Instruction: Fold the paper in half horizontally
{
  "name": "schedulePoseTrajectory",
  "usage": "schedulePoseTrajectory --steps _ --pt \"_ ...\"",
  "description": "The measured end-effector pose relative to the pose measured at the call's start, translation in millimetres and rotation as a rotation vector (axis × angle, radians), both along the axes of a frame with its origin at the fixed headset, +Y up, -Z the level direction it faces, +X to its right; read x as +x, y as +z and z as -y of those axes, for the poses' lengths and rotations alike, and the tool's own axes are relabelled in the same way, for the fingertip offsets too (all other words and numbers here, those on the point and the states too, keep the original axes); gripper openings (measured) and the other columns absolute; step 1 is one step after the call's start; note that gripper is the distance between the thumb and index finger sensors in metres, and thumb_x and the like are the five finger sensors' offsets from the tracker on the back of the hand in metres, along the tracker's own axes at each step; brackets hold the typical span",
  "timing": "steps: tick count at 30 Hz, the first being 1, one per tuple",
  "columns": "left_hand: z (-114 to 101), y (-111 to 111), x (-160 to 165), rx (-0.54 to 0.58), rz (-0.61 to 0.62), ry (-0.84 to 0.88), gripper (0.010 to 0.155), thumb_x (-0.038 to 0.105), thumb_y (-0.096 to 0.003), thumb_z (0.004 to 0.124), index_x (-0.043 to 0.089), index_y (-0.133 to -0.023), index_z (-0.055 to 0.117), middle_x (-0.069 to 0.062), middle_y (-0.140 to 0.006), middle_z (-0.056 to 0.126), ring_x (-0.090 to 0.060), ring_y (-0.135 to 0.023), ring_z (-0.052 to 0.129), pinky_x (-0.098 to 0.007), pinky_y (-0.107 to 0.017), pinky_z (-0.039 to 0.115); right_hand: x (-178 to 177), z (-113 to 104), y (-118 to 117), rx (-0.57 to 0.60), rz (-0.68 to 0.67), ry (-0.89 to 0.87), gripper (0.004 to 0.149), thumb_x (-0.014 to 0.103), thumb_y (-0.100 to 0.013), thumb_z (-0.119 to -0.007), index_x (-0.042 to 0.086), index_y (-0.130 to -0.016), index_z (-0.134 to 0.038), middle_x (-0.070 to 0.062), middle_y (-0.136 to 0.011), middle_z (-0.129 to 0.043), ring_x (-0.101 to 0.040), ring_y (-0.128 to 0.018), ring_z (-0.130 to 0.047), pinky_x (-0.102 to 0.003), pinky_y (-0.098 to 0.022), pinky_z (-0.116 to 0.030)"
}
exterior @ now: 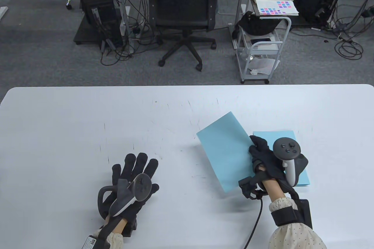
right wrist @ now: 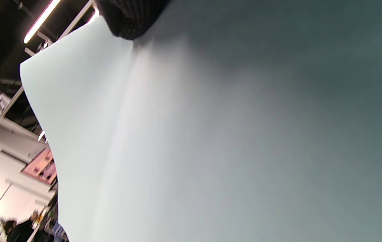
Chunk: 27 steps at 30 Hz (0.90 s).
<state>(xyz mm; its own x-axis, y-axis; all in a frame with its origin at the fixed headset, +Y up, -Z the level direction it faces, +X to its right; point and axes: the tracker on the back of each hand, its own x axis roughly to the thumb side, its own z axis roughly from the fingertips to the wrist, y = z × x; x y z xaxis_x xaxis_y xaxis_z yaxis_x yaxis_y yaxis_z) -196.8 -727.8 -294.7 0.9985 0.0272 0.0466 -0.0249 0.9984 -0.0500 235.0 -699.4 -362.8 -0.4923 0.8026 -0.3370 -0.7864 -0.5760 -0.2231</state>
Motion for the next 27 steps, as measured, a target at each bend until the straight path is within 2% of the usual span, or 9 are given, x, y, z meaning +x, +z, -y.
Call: schedulePoseTrajectory --steps 5,9,17,27 --pt "-0.8 0.4 0.5 0.011 0.004 -0.011 0.077 0.066 -0.0359 0.063 0.062 -0.101 0.023 0.023 -0.12 0.016 -0.017 -0.118 0.017 -0.058 -0.088 0.028 35.8 -2.1 -3.2 -0.019 0.128 -0.007 0.046 0.024 -0.048 -0.068 0.031 -0.094 -0.064 0.001 -0.07 -0.088 -0.03 -0.081 -0.08 -0.059 -0.071 -0.05" --pt "-1.2 1.4 0.3 0.011 0.001 -0.015 0.077 0.066 -0.036 0.063 0.062 -0.101 0.023 0.023 -0.12 0.016 -0.017 -0.118 0.017 -0.058 -0.088 0.028 65.6 4.7 -5.3 -0.055 0.229 -0.007 0.046 0.024 -0.048 -0.068 0.03 -0.094 -0.064 0.0 -0.071 -0.087 -0.03 -0.083 -0.079 -0.059 -0.072 -0.049" --pt "-7.7 6.3 6.0 0.037 0.024 -0.021 0.077 0.066 -0.0359 0.063 0.062 -0.101 0.023 0.023 -0.12 0.016 -0.017 -0.118 0.017 -0.058 -0.088 0.028 117.7 38.6 -3.5 -0.182 0.385 -0.011 0.048 0.024 -0.049 -0.069 0.026 -0.096 -0.064 0.0 -0.07 -0.088 -0.031 -0.084 -0.078 -0.059 -0.072 -0.05" --pt "-6.7 5.4 4.9 0.026 0.015 -0.028 0.077 0.066 -0.0358 0.063 0.062 -0.101 0.023 0.022 -0.12 0.017 -0.017 -0.118 0.018 -0.058 -0.088 0.029 129.9 60.4 -18.2 -0.315 0.424 0.141 0.051 0.025 -0.049 -0.072 0.022 -0.099 -0.062 -0.002 -0.074 -0.088 -0.034 -0.088 -0.073 -0.061 -0.073 -0.046"
